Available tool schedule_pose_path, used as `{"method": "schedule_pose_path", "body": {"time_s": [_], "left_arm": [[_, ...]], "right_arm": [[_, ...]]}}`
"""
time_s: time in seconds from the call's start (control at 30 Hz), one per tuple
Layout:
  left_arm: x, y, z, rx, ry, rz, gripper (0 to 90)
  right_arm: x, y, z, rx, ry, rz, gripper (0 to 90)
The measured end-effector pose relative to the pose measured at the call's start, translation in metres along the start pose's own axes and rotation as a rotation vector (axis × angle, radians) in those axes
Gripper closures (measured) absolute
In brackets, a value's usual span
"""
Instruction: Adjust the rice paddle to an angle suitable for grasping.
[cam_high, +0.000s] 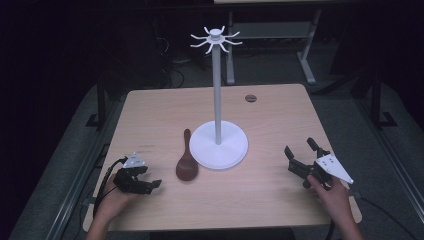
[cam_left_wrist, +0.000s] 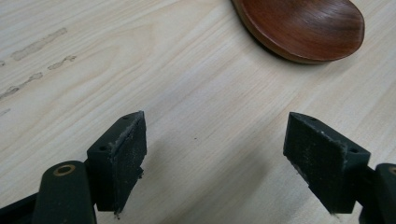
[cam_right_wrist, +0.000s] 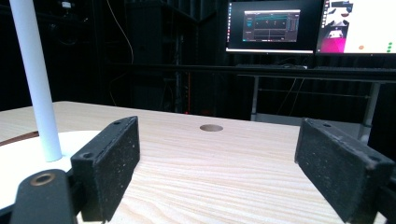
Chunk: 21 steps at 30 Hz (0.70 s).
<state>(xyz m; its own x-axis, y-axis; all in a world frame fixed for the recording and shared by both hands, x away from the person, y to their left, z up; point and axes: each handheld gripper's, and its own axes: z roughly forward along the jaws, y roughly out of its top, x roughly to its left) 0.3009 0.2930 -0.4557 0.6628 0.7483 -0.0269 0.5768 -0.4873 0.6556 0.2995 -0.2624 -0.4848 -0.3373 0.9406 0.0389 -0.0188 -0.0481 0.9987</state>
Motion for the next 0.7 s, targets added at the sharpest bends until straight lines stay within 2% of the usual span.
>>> {"method": "schedule_pose_path", "body": {"time_s": [0.27,0.33,0.53,0.67,0.7], "left_arm": [[0.001,0.003,-0.002,-0.01,0.003,0.012,20.5],[-0.001,0.005,-0.002,-0.016,-0.003,0.0,20.0],[-0.009,0.018,-0.007,-0.048,-0.019,0.003,20.0],[-0.014,0.029,-0.006,-0.074,-0.05,0.002,20.0],[-0.015,0.033,-0.006,-0.077,-0.051,0.018,20.0]], "right_arm": [[0.0,0.0,0.0,-0.001,0.0,-0.002,13.3],[0.0,0.0,0.0,0.0,0.0,0.0,13.3],[0.0,0.0,0.0,0.002,0.0,0.0,13.3],[0.0,0.0,0.0,0.002,0.0,0.001,13.3],[0.0,0.0,0.0,0.002,0.0,0.0,13.3]]}}
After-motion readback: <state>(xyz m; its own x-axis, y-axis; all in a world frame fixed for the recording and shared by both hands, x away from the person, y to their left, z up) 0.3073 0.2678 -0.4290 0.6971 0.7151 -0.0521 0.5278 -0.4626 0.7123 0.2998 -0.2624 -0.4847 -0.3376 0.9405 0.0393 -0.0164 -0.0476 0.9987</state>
